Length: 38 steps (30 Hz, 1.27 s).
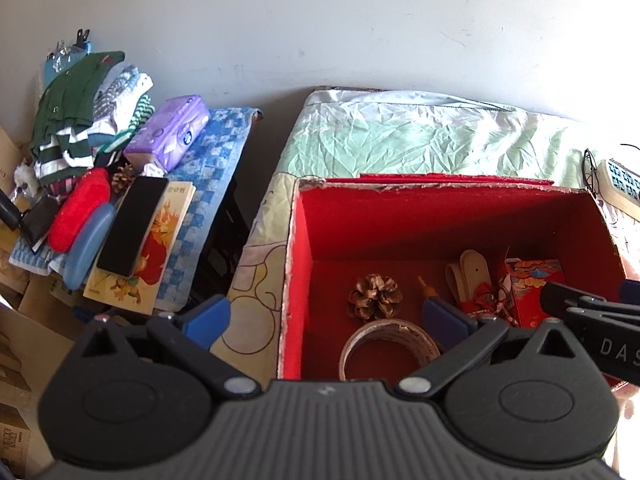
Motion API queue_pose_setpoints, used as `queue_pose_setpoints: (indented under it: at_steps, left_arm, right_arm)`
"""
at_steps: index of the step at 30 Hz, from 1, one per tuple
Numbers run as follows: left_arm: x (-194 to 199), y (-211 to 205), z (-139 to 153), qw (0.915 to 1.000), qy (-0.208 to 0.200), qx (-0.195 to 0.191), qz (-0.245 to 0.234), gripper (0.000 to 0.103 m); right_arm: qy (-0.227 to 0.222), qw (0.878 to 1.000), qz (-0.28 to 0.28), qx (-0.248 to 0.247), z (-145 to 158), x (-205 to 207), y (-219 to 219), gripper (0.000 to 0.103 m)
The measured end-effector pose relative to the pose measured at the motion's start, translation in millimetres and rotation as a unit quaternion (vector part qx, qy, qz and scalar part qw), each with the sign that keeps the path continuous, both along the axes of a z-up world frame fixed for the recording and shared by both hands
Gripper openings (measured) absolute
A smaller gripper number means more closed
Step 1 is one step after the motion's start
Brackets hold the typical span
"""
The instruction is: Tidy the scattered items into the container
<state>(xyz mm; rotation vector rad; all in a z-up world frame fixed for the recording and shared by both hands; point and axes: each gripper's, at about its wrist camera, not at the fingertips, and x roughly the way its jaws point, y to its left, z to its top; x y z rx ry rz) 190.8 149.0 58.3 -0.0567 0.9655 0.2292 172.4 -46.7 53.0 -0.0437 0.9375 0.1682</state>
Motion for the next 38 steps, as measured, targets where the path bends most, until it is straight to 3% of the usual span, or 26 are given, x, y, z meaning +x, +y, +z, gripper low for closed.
queue_pose_setpoints:
  at_steps: [20,28,38]
  left_arm:
    - [2,-4,-9,0.9995,-0.024,0.005,-0.02,0.102]
    - [8,-3,-11,0.9995,-0.011,-0.023,-0.021,0.102]
    - [13,-10,-9,0.9996,0.002,-0.02,-0.019,0.101]
  right_arm:
    - [0.005,1.0,-0.012,-0.006,-5,0,-4,0.081]
    - [0.004,1.0,-0.016,-0.002,-6,0,-10,0.081]
    - [0.007,1.0,-0.019,0.01,-7,0,-14,0.081]
